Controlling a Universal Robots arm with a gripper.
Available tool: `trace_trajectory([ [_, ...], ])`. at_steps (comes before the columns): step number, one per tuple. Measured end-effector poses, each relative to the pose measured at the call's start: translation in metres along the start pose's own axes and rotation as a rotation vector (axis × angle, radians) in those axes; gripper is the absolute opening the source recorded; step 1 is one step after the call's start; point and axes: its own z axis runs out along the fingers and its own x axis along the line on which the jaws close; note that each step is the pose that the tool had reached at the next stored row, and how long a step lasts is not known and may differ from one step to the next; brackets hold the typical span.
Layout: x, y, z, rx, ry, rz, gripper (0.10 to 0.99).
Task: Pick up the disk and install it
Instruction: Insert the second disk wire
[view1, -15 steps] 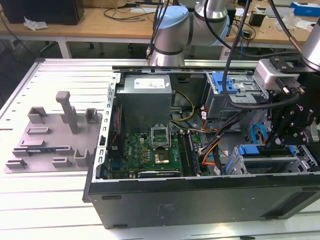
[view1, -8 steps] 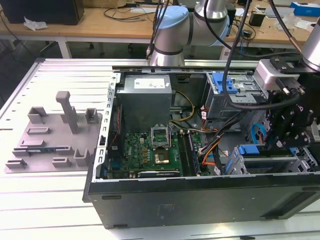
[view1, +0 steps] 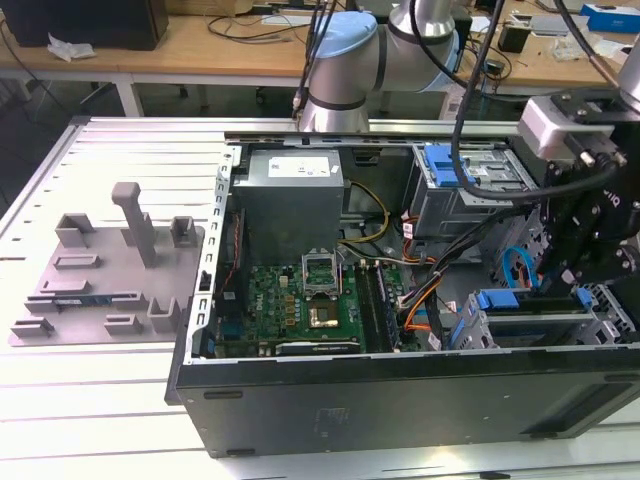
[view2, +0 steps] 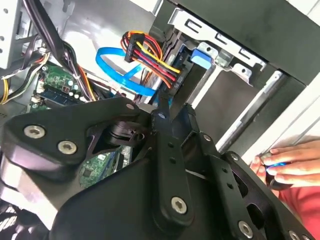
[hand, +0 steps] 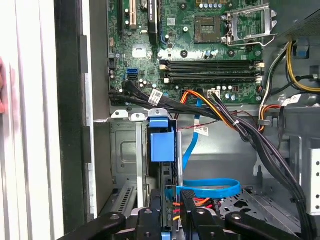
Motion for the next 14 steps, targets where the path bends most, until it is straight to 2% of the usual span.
trace_trajectory([
  [2, -0.0005, 0.0038, -0.007, 0.005, 0.0029, 0.0, 0.286],
  [4, -0.0011, 0.0075, -0.0134, 0.012, 0.0063, 0.0, 0.153],
  [5, -0.0011, 0.0075, -0.0137, 0.012, 0.0075, 0.0, 0.106],
  [14, -0.0011, 0.0076, -0.0138, 0.012, 0.0081, 0.0, 0.106],
])
